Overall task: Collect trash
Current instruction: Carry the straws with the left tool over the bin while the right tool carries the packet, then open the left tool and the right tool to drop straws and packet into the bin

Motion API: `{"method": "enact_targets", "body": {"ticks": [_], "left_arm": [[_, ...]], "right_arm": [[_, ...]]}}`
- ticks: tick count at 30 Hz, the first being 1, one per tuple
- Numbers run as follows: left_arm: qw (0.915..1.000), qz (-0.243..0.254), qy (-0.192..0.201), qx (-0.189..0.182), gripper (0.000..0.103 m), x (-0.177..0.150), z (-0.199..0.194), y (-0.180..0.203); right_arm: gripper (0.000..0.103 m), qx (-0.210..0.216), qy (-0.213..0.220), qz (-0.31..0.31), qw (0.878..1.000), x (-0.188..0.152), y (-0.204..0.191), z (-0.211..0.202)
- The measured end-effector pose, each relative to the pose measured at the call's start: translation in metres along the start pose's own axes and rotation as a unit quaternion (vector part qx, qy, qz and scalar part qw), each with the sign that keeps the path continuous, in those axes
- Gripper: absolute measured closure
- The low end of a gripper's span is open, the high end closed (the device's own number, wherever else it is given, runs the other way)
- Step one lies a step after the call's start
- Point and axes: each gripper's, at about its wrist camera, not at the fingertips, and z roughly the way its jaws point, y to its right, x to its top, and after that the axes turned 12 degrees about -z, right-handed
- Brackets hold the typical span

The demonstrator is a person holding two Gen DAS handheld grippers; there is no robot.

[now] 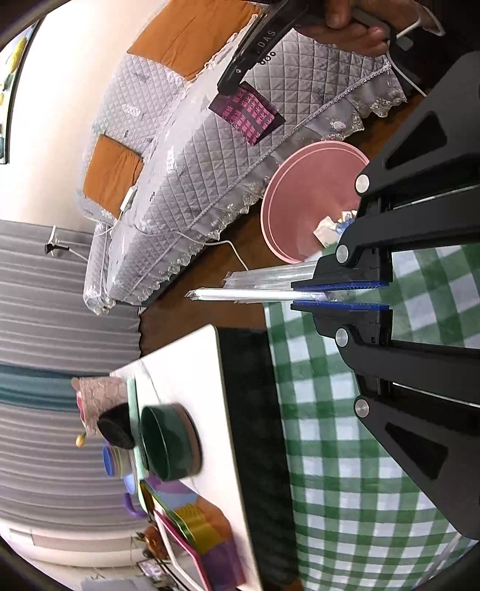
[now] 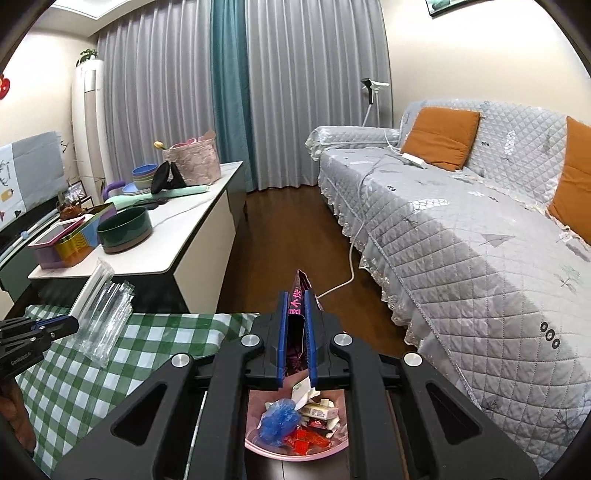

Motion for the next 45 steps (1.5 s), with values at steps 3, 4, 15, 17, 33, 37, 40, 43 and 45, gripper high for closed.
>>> {"method": "enact_targets", "body": {"ticks": [3, 4, 15, 17, 33, 37, 40, 43, 45], "left_arm": [[1.0000, 0.006, -0.001, -0.004, 0.098, 0.003, 0.006, 0.010], [1.0000, 0.008, -0.001, -0.005, 0.098, 0.004, 0.008, 0.013], [0.9995, 0.026, -0.008, -0.015, 0.098, 0.013, 0.028, 0.042], [0.9994, 0.029, -0.010, -0.018, 0.098, 0.014, 0.032, 0.047], [0.9978, 0.048, -0.032, -0.032, 0.098, 0.015, 0.069, 0.079], [0.9976, 0.049, -0.037, -0.034, 0.098, 0.014, 0.078, 0.083], [0.9973, 0.050, -0.042, -0.034, 0.098, 0.013, 0.084, 0.084], [0.9971, 0.051, -0.045, -0.035, 0.098, 0.012, 0.088, 0.087], [0.9969, 0.052, -0.048, -0.036, 0.098, 0.011, 0.091, 0.089]], "right_arm": [[0.094, -0.004, 0.001, 0.004, 1.000, 0.001, 0.004, 0.002], [0.094, -0.005, 0.001, 0.007, 1.000, 0.001, 0.006, 0.003], [0.094, -0.018, -0.003, 0.013, 1.000, 0.002, 0.014, 0.012], [0.094, -0.019, -0.004, 0.014, 1.000, 0.001, 0.016, 0.014], [0.094, -0.025, -0.027, 0.029, 0.999, -0.005, 0.025, 0.032], [0.094, -0.026, -0.031, 0.030, 0.999, -0.006, 0.027, 0.036], [0.094, -0.028, -0.035, 0.031, 0.999, -0.007, 0.028, 0.039], [0.094, -0.029, -0.039, 0.032, 0.998, -0.008, 0.029, 0.041], [0.094, -0.028, -0.040, 0.031, 0.998, -0.010, 0.030, 0.042]]}}
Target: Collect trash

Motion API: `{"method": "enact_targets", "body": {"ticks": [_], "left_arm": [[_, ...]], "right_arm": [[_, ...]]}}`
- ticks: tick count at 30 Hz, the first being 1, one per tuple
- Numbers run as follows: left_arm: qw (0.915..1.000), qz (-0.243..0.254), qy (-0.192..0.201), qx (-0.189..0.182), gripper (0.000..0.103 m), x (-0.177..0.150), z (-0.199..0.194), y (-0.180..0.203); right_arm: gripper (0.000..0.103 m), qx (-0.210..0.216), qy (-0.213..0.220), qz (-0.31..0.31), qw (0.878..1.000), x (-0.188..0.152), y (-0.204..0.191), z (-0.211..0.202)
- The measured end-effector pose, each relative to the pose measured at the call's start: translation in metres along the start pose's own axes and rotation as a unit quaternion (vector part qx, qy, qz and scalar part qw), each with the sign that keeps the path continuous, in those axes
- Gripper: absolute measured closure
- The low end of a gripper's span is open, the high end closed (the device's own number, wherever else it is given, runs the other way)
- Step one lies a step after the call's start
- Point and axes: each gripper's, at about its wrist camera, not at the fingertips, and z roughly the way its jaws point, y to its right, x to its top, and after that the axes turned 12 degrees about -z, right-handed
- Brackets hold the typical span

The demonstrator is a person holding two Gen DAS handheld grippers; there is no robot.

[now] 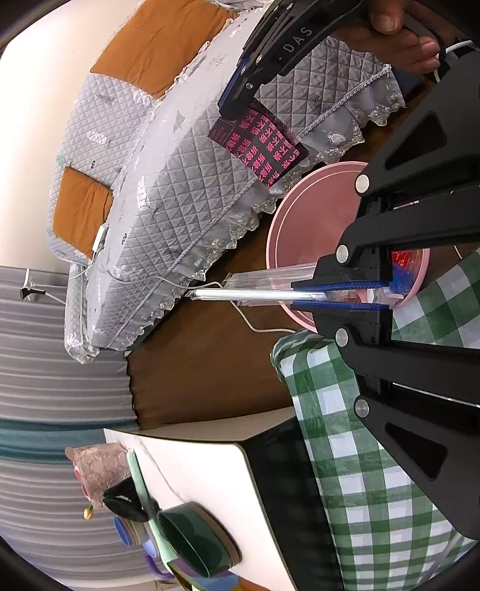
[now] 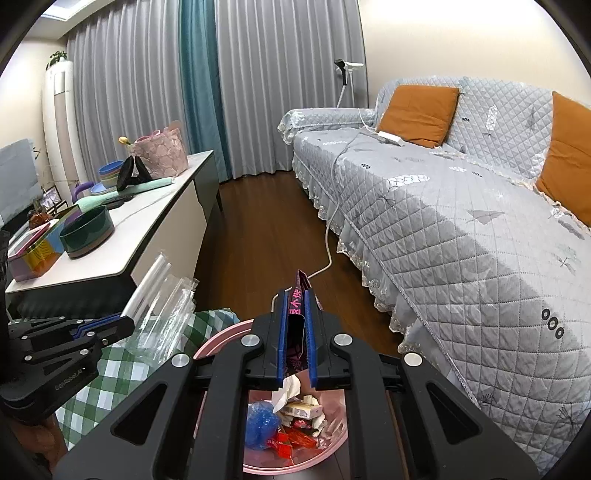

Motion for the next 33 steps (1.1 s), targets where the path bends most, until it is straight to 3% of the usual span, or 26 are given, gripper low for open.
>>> {"method": "enact_targets", "body": {"ticks": [11, 13, 14, 15, 16, 17, 19, 27, 33], "left_arm": [[0.9999, 0.003, -0.011, -0.004, 0.098, 0.000, 0.015, 0.006], [0.9998, 0.000, -0.017, -0.012, 0.098, 0.001, 0.018, 0.006], [0.9995, -0.007, -0.023, -0.023, 0.094, 0.002, 0.020, 0.006], [0.9991, -0.012, -0.028, -0.029, 0.088, 0.002, 0.021, 0.005], [0.9990, -0.016, -0.031, -0.028, 0.071, 0.002, 0.023, 0.004], [0.9990, -0.018, -0.030, -0.026, 0.060, 0.002, 0.023, 0.003], [0.9990, -0.024, -0.028, -0.025, 0.059, 0.001, 0.022, 0.001], [0.9990, -0.038, -0.008, -0.019, 0.056, 0.000, -0.012, -0.010], [0.9980, -0.054, 0.025, -0.022, 0.033, -0.010, -0.065, -0.026]], "right_arm": [[0.093, 0.003, -0.009, 0.002, 1.000, -0.003, 0.001, 0.005], [0.089, 0.005, -0.016, 0.006, 1.000, -0.004, 0.003, 0.008], [0.084, 0.002, -0.022, 0.008, 1.000, -0.005, 0.004, 0.009], [0.066, -0.002, -0.023, 0.010, 1.000, -0.005, 0.005, 0.010], [0.050, -0.005, -0.022, 0.011, 1.000, -0.006, 0.006, 0.010], [0.046, -0.008, -0.023, 0.013, 1.000, -0.006, 0.007, 0.010], [0.036, -0.013, -0.025, 0.017, 0.999, -0.007, 0.011, 0.009], [0.015, -0.008, -0.019, 0.035, 0.999, -0.006, 0.016, -0.006], [0.007, 0.024, -0.007, 0.048, 0.999, -0.006, 0.007, -0.039]]}}
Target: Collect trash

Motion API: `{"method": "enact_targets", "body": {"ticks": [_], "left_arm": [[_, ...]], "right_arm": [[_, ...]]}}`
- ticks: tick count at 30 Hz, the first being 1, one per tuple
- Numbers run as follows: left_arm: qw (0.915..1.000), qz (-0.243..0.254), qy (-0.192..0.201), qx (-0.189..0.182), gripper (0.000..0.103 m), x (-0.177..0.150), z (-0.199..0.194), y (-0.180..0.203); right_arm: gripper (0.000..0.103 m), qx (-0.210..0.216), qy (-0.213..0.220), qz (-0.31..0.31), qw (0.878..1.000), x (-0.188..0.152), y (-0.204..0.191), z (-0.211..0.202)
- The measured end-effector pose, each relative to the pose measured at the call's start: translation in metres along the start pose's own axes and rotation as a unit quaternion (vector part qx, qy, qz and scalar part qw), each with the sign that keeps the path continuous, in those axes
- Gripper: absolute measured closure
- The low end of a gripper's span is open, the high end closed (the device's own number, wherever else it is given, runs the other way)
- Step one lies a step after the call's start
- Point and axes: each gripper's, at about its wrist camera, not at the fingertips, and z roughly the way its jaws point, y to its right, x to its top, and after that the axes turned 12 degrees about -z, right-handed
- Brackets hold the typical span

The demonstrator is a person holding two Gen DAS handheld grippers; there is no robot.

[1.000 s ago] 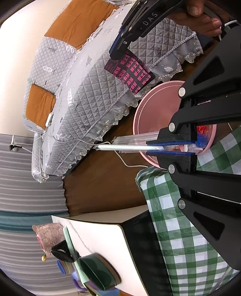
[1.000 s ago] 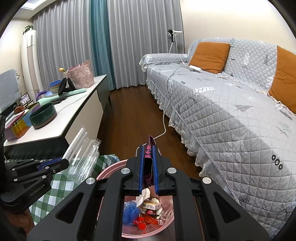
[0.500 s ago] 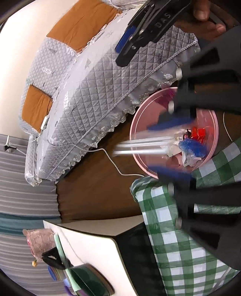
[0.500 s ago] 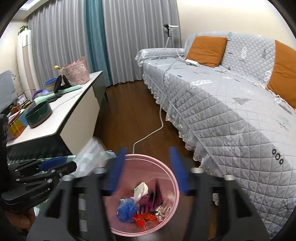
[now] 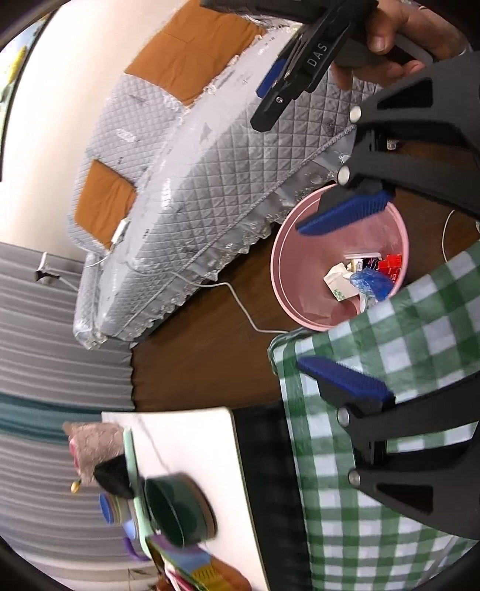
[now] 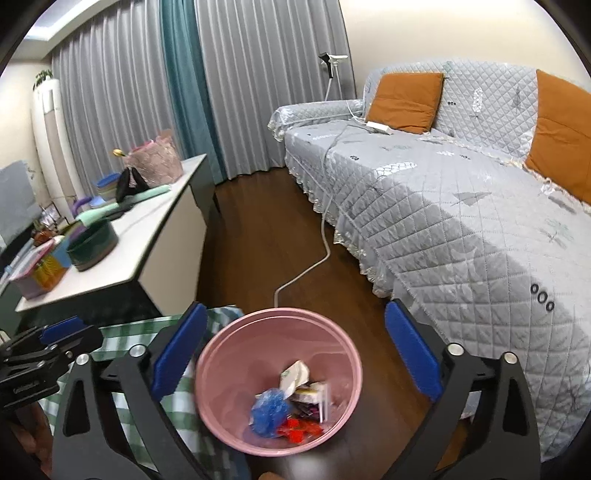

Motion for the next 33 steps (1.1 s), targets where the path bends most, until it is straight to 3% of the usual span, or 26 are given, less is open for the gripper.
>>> {"method": "enact_targets", "body": {"ticks": [4, 7, 22, 26, 33], "left_arm": [[0.9995, -0.011, 0.027, 0.007, 0.020, -0.011, -0.039, -0.012], [0.9984, -0.022, 0.047, 0.023, 0.016, -0.026, -0.069, -0.024], [0.9852, -0.052, 0.106, 0.125, 0.013, -0.118, -0.180, -0.077], [0.9838, -0.070, 0.087, 0.141, 0.012, -0.137, -0.189, -0.092], [0.9784, -0.093, 0.090, 0.161, 0.012, -0.160, -0.208, -0.104]], "right_arm": [[0.005, 0.009, 0.007, -0.009, 1.000, -0.003, -0.014, -0.026], [0.005, 0.012, 0.011, -0.004, 1.000, -0.012, -0.025, -0.050], [0.005, 0.009, -0.009, -0.054, 0.998, -0.094, -0.118, -0.123], [0.005, 0.002, -0.002, -0.083, 0.997, -0.116, -0.146, -0.138], [0.005, 0.001, -0.005, -0.100, 0.995, -0.131, -0.165, -0.136]]}}
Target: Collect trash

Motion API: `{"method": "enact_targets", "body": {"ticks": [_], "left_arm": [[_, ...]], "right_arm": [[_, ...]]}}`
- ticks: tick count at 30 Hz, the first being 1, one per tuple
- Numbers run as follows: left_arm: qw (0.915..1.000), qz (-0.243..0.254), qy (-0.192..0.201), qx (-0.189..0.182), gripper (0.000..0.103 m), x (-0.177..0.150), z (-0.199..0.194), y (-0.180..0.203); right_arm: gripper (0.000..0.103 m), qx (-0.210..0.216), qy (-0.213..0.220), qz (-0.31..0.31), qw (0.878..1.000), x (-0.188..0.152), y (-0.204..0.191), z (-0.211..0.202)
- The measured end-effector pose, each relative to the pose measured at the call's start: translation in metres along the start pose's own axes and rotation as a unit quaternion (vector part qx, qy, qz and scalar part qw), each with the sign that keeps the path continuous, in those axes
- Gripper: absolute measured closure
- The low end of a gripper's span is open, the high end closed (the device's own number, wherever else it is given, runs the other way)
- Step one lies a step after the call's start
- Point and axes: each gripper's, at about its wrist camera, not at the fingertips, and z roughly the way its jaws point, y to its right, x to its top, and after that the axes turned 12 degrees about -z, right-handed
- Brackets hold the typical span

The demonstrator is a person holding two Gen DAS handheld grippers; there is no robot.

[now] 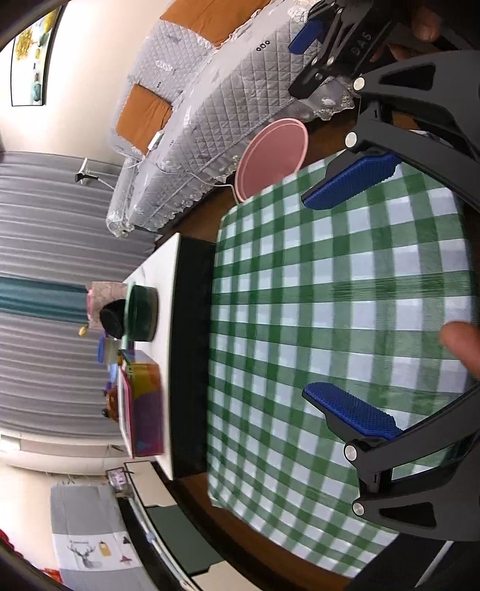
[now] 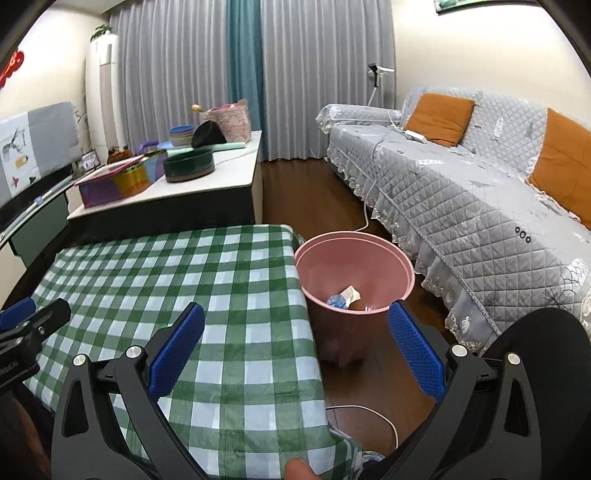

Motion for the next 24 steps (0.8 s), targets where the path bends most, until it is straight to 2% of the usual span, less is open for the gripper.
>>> {"method": "enact_targets", "body": {"ticks": [11, 24], "left_arm": [[0.9998, -0.009, -0.013, 0.014, 0.010, -0.014, 0.010, -0.013], [0.9996, -0.004, -0.023, 0.013, 0.010, -0.017, 0.018, -0.008]], "right_arm": [[0.005, 0.005, -0.002, -0.018, 1.000, -0.001, -0.018, 0.011], [0.005, 0.005, -0.007, -0.016, 1.000, -0.002, -0.018, 0.017]]}}
